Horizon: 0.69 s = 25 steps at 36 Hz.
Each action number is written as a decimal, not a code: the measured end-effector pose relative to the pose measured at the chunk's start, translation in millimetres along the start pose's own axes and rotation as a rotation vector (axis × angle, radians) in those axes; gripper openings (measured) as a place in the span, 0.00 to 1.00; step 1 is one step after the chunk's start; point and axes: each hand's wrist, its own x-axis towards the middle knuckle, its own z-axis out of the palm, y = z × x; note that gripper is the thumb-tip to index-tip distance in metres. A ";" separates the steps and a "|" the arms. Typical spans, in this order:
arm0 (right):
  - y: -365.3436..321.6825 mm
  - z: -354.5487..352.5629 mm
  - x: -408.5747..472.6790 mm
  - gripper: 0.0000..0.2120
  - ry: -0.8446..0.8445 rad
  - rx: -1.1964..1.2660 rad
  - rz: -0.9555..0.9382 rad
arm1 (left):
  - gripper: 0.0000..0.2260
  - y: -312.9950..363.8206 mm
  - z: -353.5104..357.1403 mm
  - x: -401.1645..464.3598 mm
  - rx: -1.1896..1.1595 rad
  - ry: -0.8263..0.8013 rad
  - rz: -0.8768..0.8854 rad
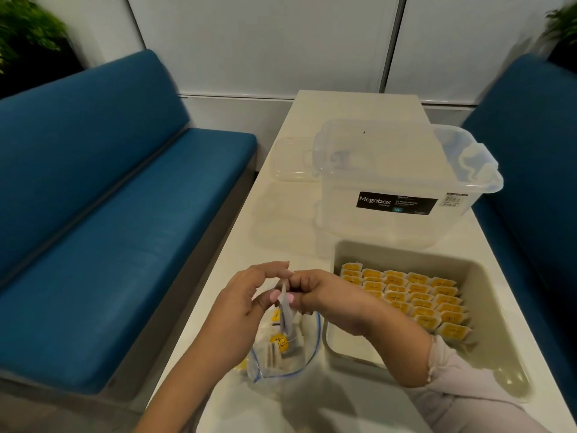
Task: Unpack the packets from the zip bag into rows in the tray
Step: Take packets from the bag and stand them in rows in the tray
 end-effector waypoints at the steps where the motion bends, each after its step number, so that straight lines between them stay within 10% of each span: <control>1: -1.4 0.5 -0.7 0.10 -0.007 0.022 -0.006 | 0.16 -0.1 -0.6 1.3 -0.014 -0.021 -0.019; 25: -32.9 -10.3 -19.4 0.04 0.366 -0.630 -0.051 | 0.03 11.8 -5.6 8.0 0.160 0.122 -0.130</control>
